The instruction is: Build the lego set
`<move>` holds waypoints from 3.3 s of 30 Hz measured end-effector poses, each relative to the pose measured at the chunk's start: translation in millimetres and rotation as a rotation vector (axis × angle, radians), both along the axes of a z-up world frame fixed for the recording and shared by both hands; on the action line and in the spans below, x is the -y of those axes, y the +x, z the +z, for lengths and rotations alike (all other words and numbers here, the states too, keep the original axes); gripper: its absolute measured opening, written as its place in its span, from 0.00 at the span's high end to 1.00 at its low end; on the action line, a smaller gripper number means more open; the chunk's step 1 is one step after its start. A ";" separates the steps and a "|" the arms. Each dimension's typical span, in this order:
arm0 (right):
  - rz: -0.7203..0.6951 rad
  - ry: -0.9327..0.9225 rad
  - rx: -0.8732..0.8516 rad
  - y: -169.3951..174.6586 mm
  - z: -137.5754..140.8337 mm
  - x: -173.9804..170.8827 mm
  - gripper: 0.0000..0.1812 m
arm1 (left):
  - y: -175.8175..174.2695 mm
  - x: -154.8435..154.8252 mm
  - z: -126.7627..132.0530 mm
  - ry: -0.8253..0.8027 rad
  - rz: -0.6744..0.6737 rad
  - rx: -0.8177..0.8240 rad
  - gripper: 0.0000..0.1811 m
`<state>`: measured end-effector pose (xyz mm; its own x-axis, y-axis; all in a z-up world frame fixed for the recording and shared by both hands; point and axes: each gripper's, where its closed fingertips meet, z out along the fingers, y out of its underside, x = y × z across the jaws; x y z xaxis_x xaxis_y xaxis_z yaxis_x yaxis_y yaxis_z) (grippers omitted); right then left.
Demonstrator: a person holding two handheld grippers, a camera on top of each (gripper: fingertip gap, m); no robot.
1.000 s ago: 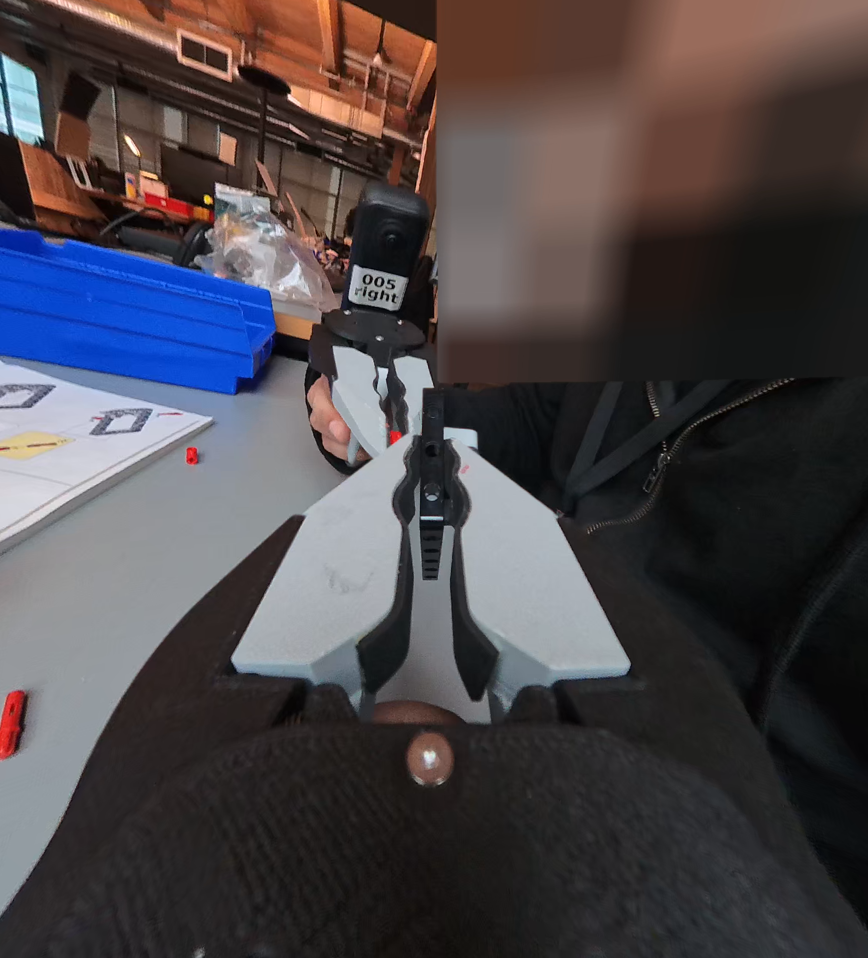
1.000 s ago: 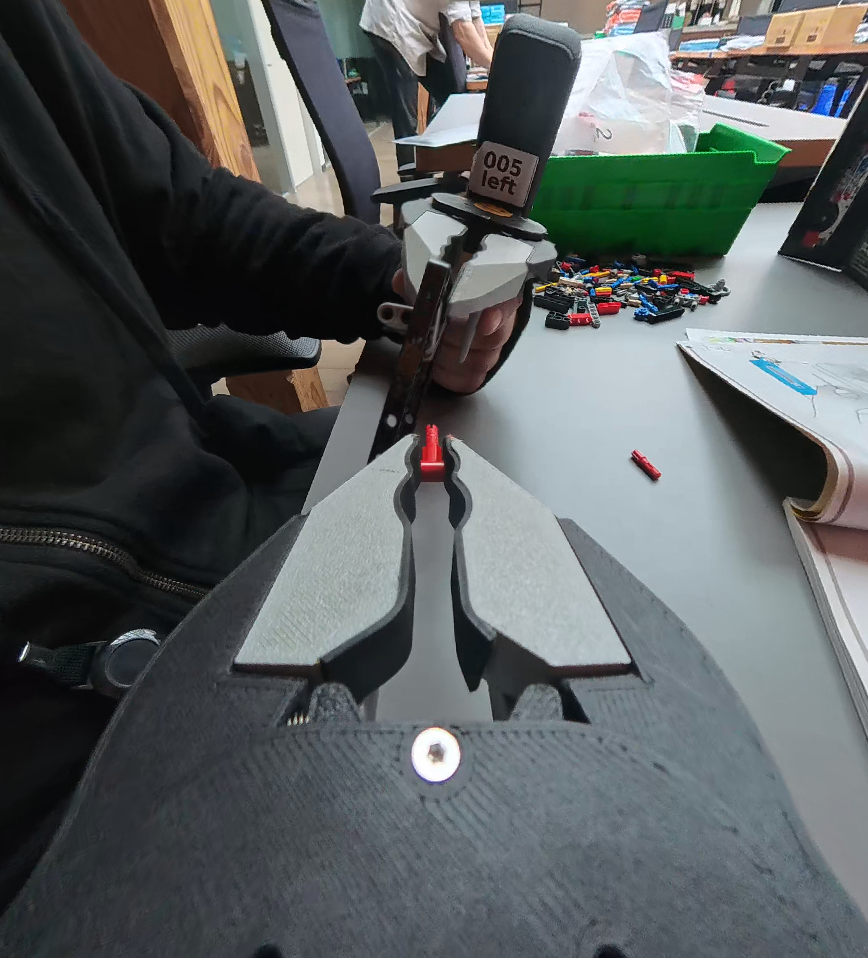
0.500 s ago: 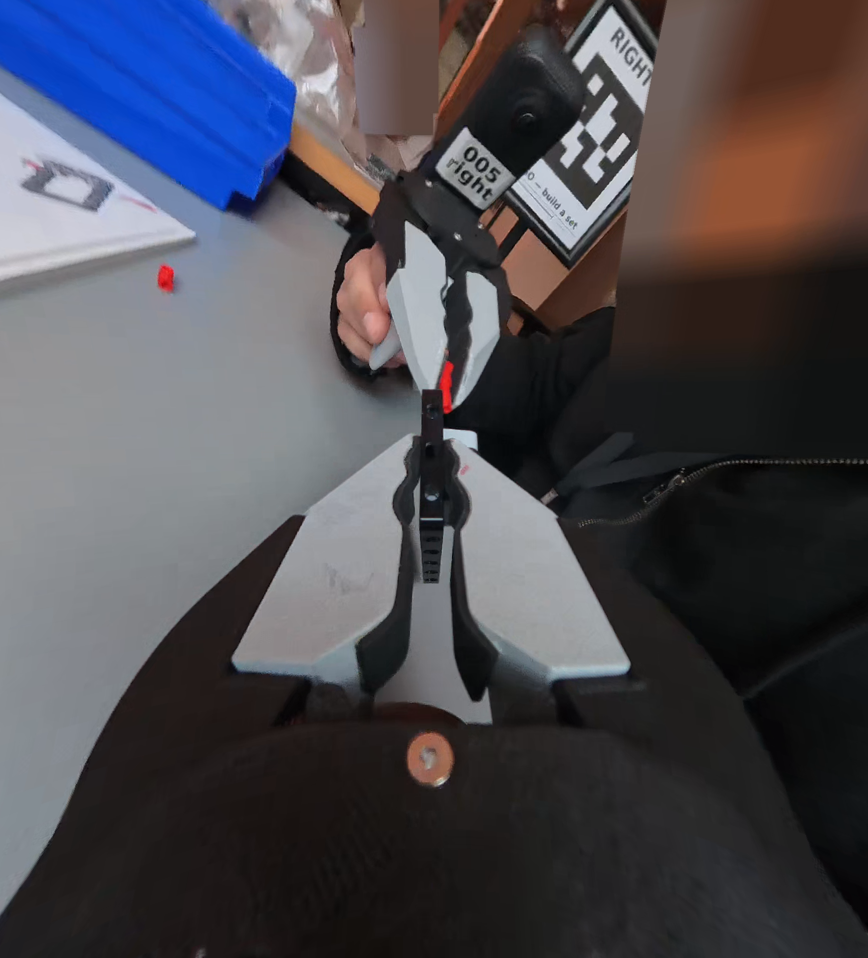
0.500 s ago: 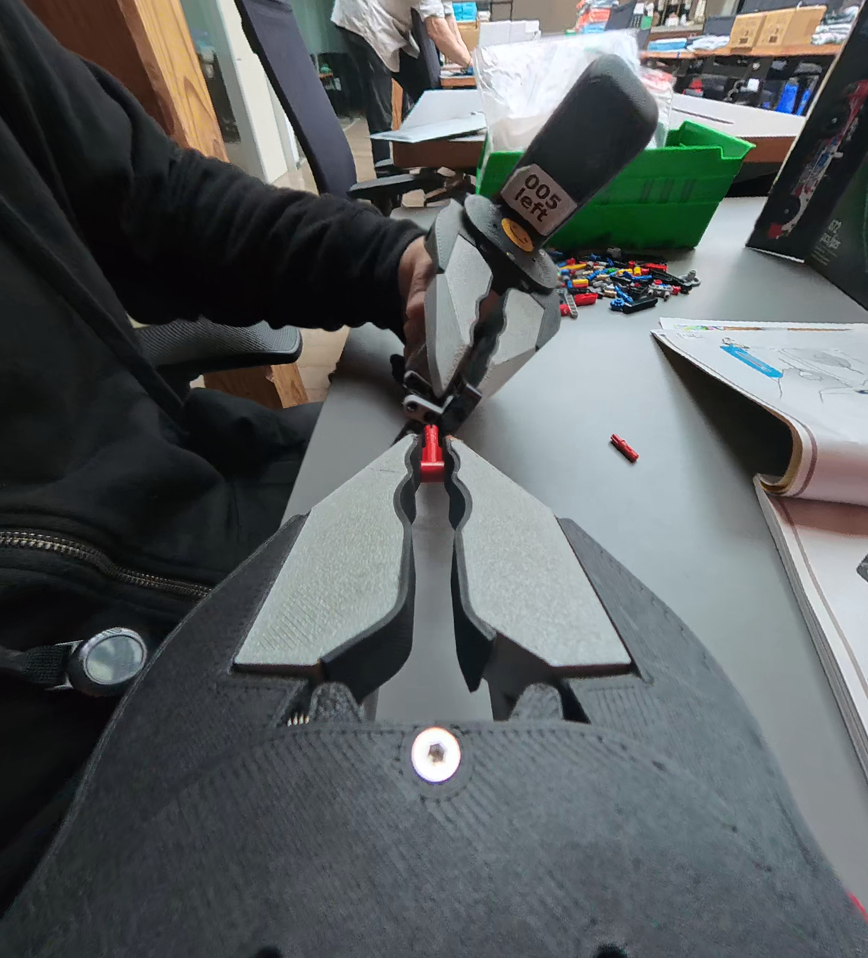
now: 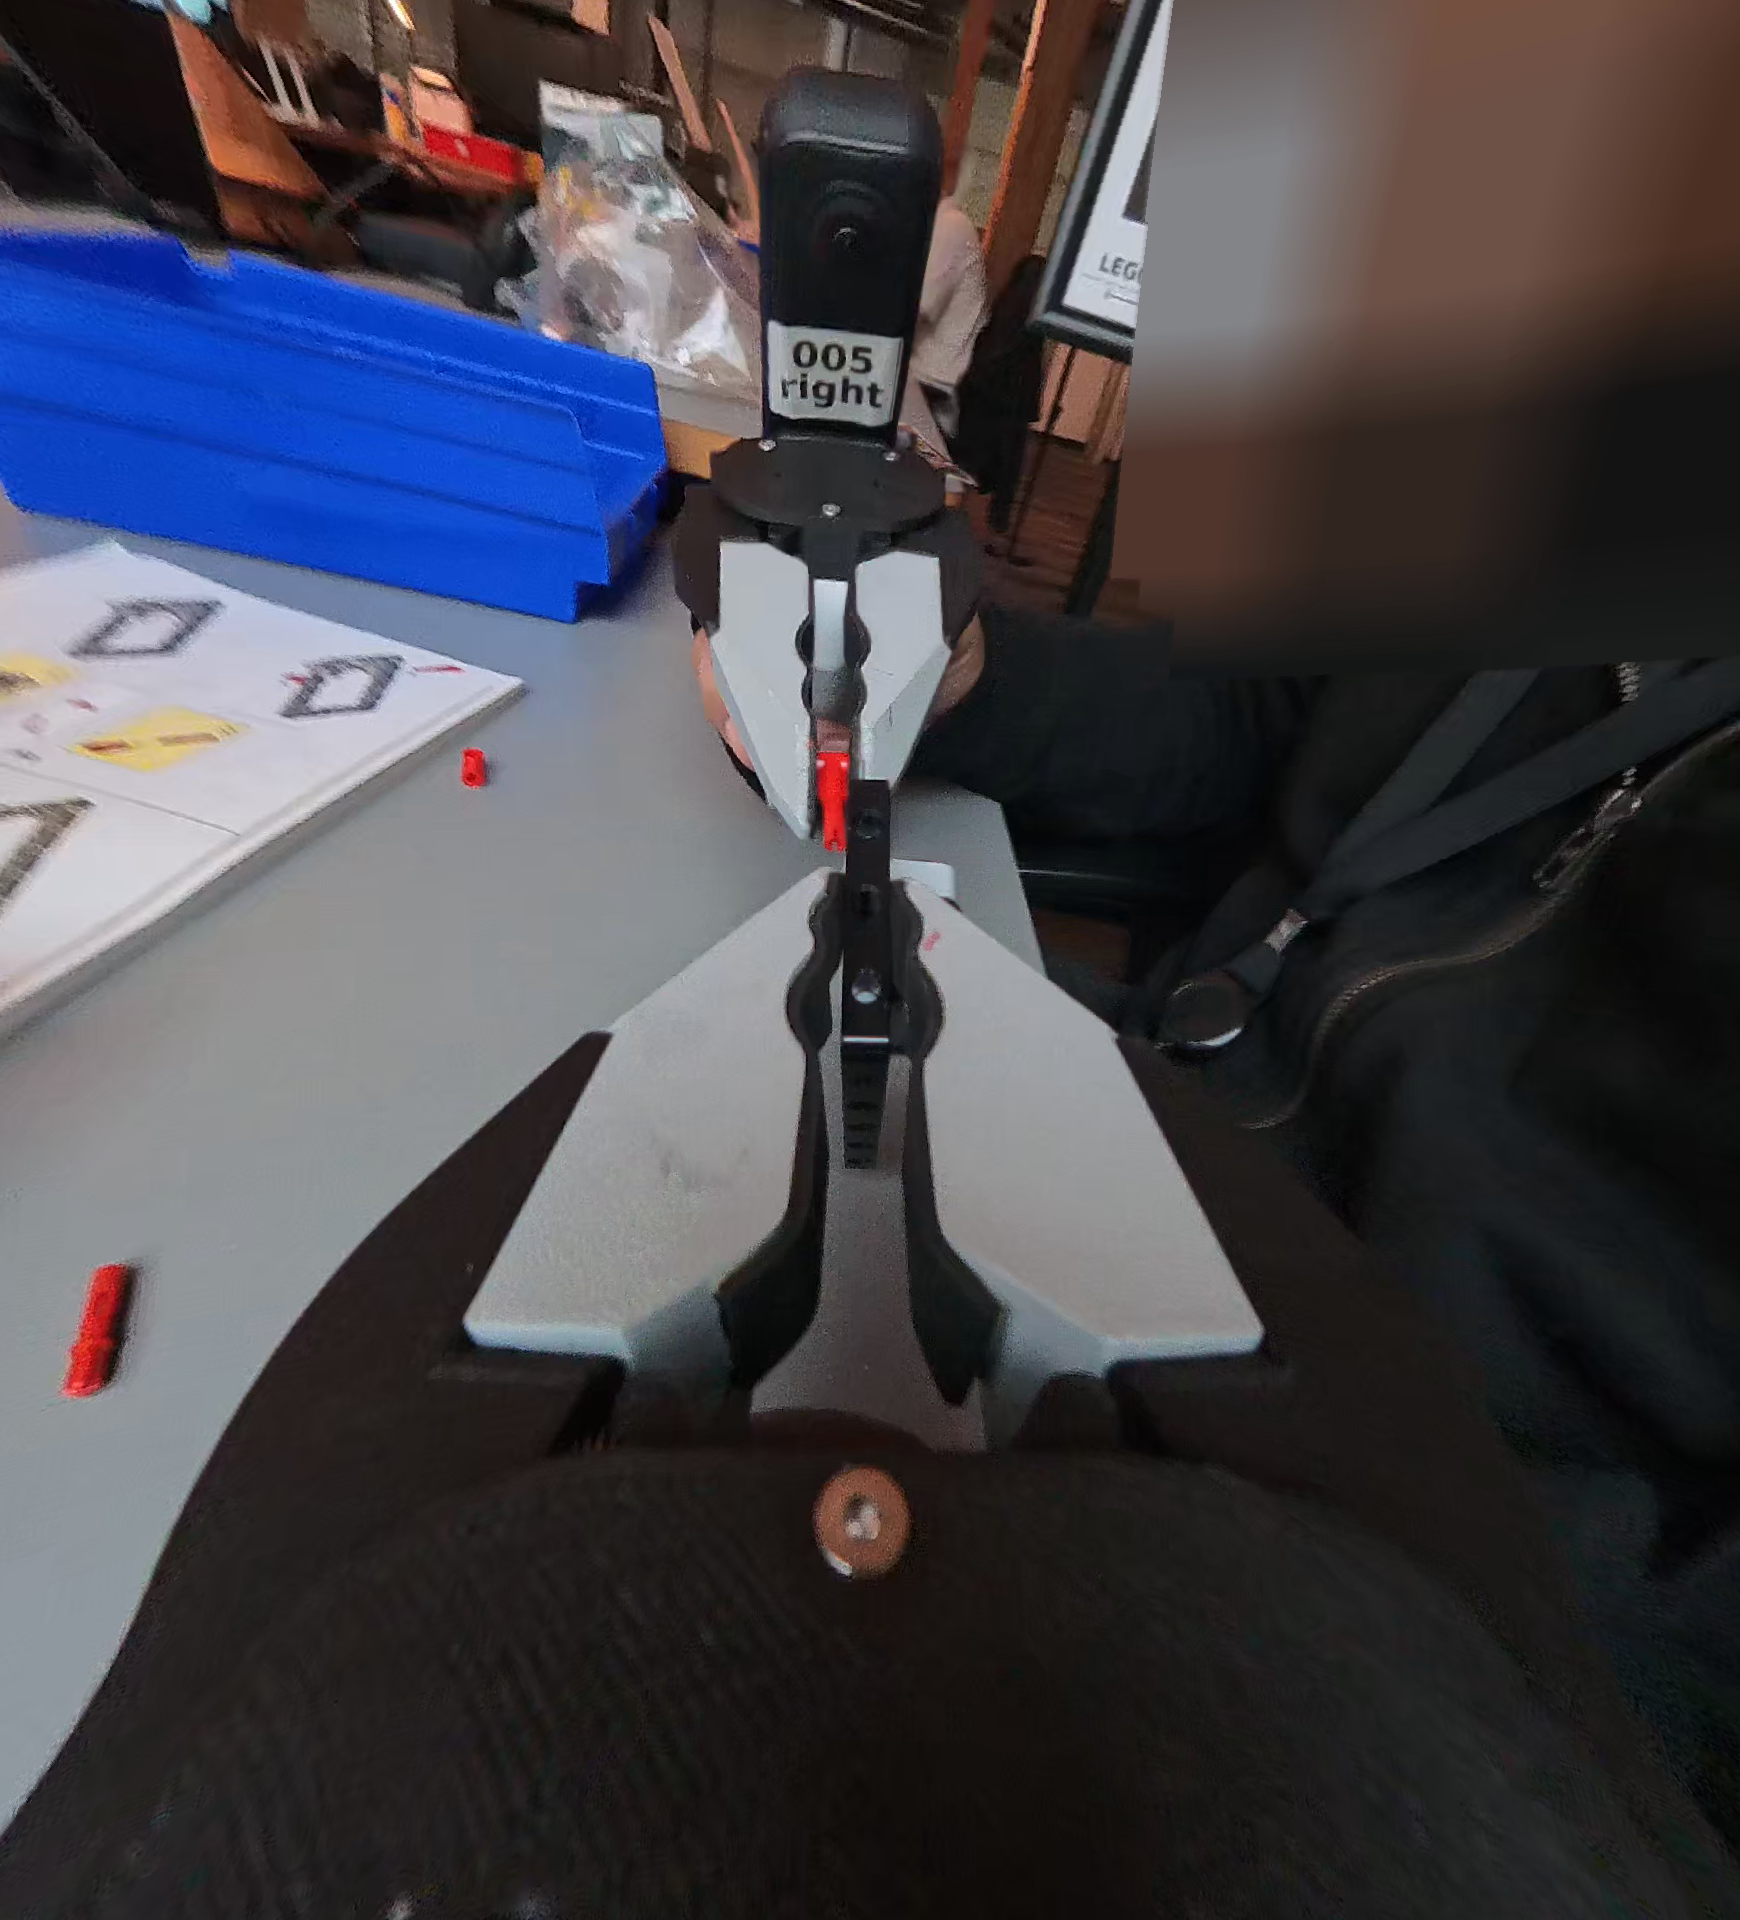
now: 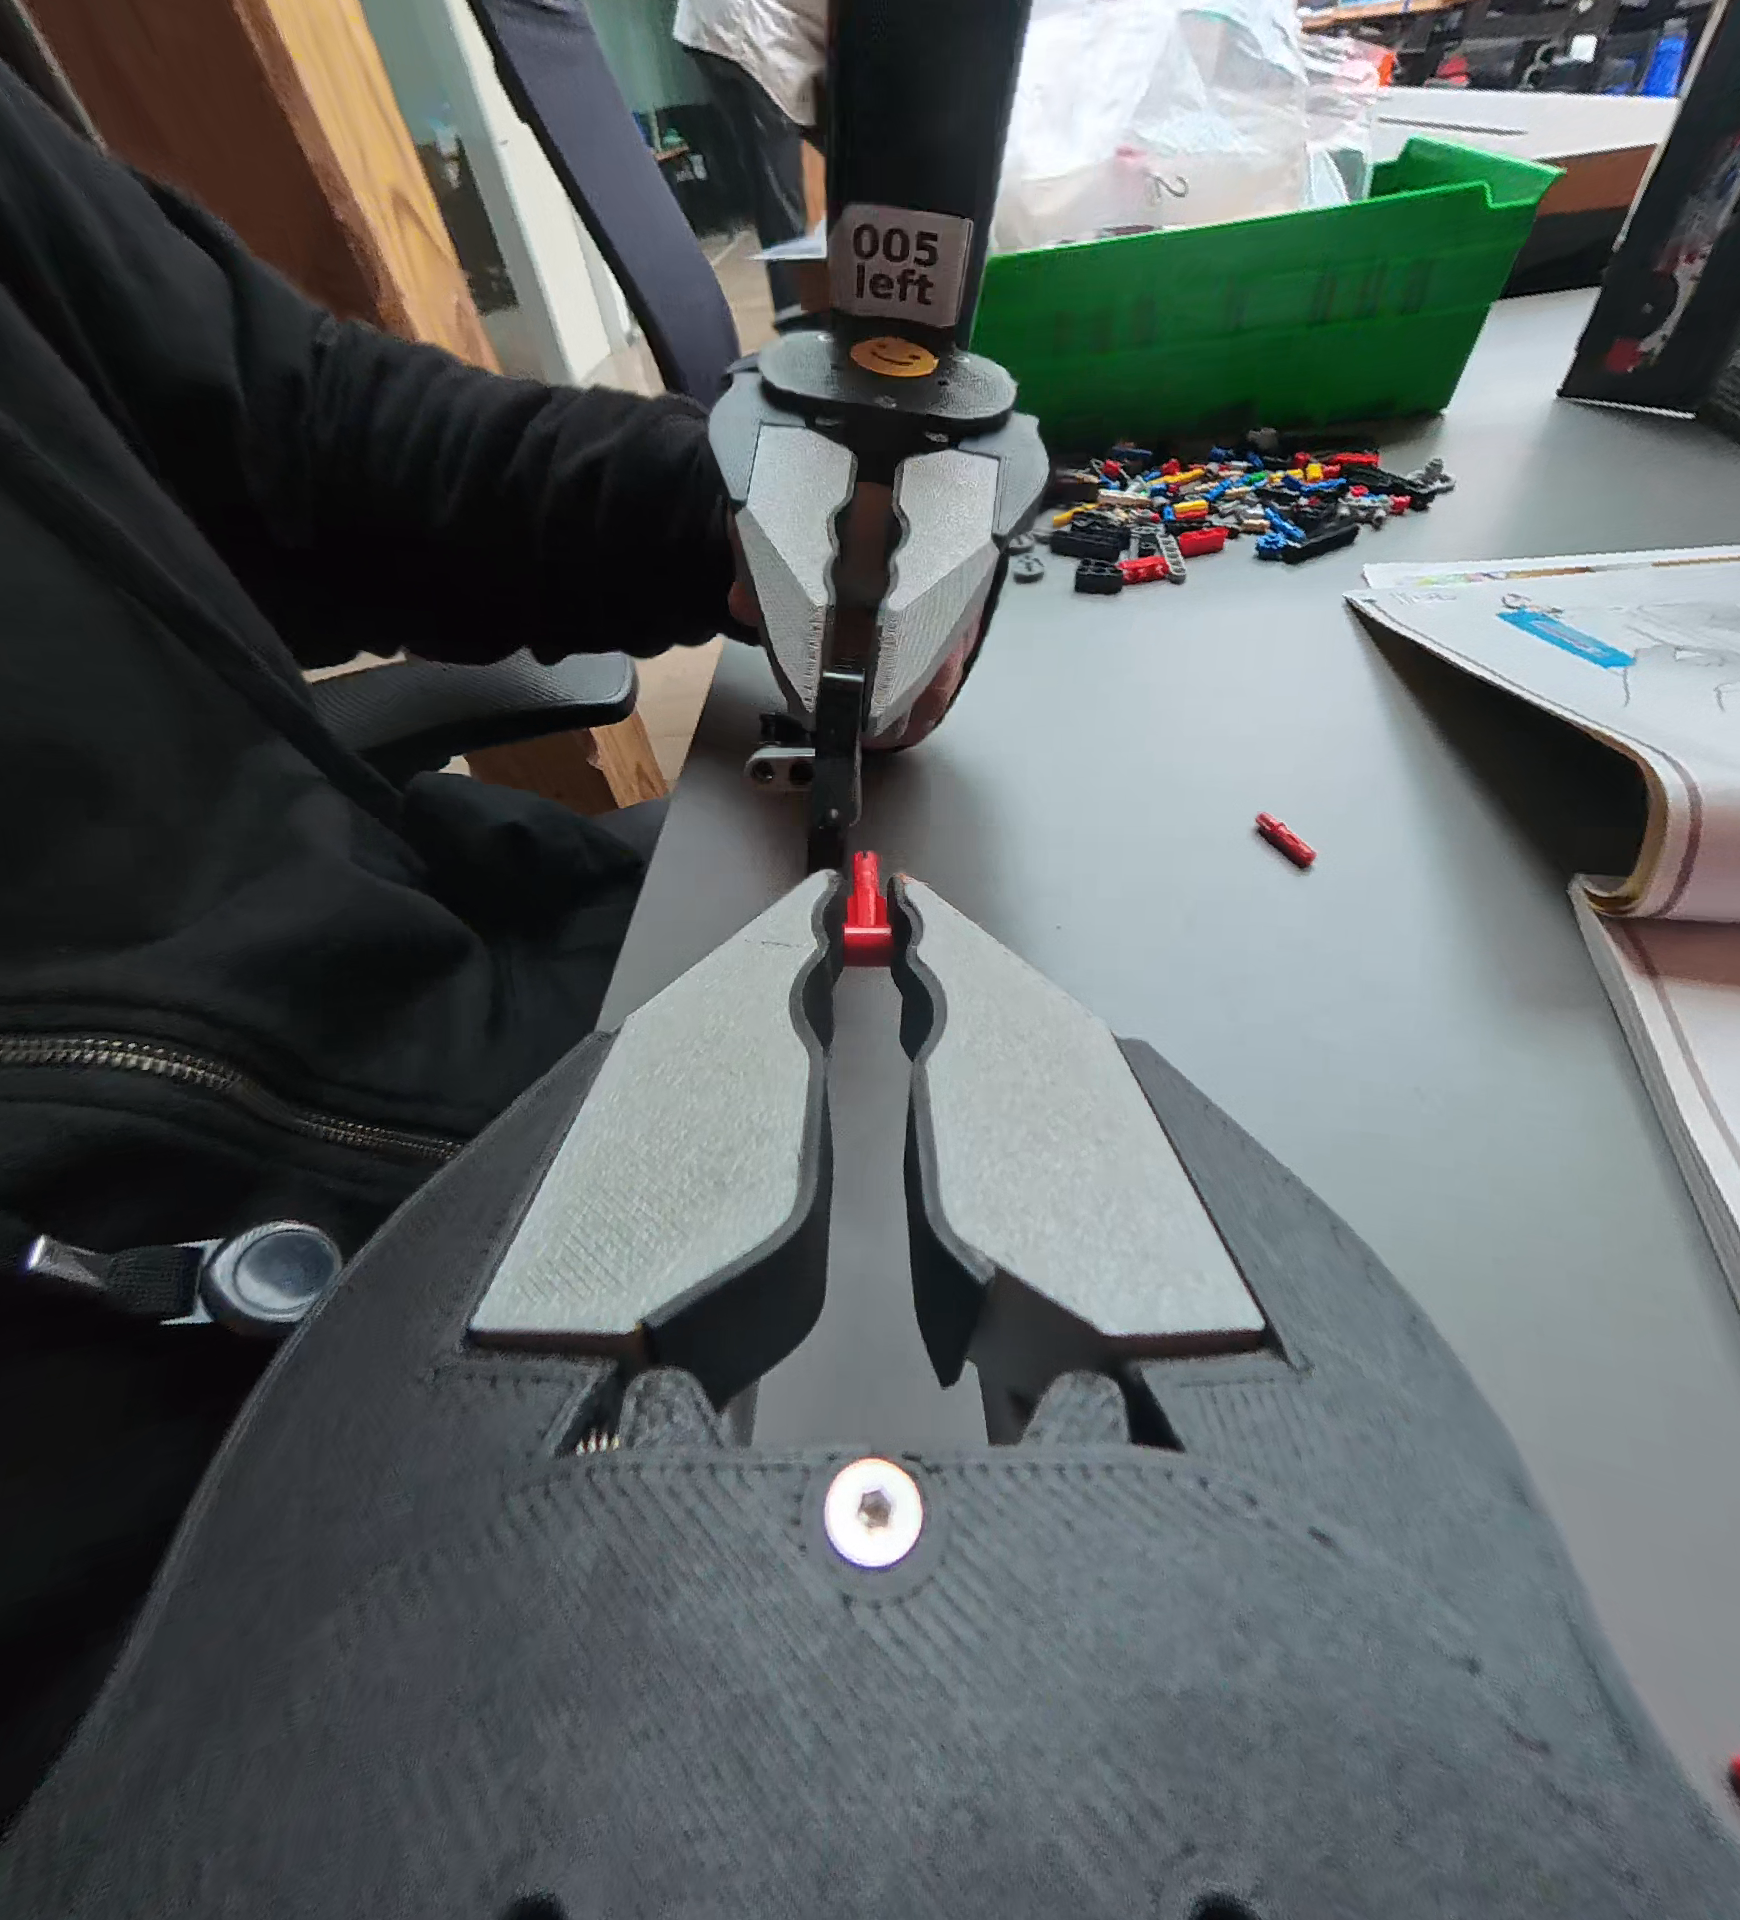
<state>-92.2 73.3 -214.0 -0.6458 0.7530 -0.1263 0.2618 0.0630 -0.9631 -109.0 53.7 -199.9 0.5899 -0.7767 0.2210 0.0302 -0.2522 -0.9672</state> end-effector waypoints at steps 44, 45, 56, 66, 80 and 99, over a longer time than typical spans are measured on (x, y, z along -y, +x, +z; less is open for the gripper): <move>-0.034 0.280 0.029 -15.6 -21.3 5.1 0.98 | -10.4 5.4 -53.3 -0.112 0.041 -0.407 0.86; -0.035 0.282 0.033 -16.2 -22.7 5.1 0.98 | -9.8 6.5 -50.2 -0.100 0.040 -0.390 0.86; -0.023 0.226 0.061 -16.5 -18.2 -5.2 0.98 | -7.1 -4.3 -44.0 -0.162 0.027 -0.298 0.96; 0.017 0.610 0.260 -19.9 -19.8 -17.0 0.97 | -9.2 -21.0 -41.6 -0.335 -0.008 -0.081 0.96; 0.086 0.688 0.415 -21.7 -19.3 -14.8 0.97 | -7.0 -22.7 -42.3 -0.255 0.014 -0.168 0.97; 0.197 0.921 0.704 -3.1 -22.1 -10.6 0.97 | 7.5 -22.1 -42.2 -0.074 0.034 -0.333 0.97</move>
